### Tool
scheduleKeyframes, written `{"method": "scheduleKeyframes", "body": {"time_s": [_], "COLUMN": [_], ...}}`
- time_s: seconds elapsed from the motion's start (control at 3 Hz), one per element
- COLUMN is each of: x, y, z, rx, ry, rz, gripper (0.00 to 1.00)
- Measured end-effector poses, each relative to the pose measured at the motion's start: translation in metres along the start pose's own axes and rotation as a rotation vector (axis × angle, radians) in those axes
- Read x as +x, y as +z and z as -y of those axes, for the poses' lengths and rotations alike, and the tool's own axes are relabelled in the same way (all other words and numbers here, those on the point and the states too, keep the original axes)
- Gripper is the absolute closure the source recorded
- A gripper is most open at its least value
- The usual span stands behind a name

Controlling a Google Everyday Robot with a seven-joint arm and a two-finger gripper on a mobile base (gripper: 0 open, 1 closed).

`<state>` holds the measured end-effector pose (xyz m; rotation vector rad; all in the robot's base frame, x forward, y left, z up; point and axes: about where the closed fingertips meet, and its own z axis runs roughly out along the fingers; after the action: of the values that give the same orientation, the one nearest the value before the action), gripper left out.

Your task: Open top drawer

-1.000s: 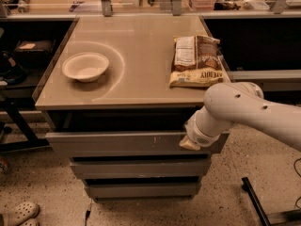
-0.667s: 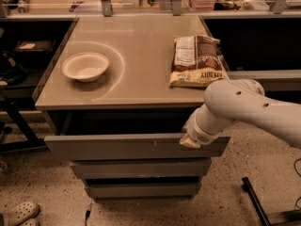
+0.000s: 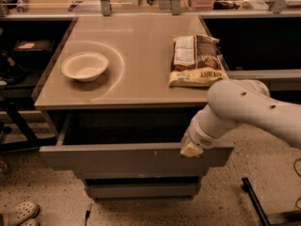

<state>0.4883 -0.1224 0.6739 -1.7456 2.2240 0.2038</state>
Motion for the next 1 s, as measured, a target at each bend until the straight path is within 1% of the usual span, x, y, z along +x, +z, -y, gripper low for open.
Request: {"method": "scheduleKeyframes", "body": {"time_s": [0.33,0.67,1.0], "x": [0.016,0.016,0.025], "y": [-0.006,-0.007,-0.012], "z": [-0.020,-0.023,-0.042], "rx": [-0.027,-0.031,-0.055], "ry": [0.047,0.053,0.089], "rz": [-0.012,-0.012,-0.021], "gripper": [1.00,1.00,1.00]}}
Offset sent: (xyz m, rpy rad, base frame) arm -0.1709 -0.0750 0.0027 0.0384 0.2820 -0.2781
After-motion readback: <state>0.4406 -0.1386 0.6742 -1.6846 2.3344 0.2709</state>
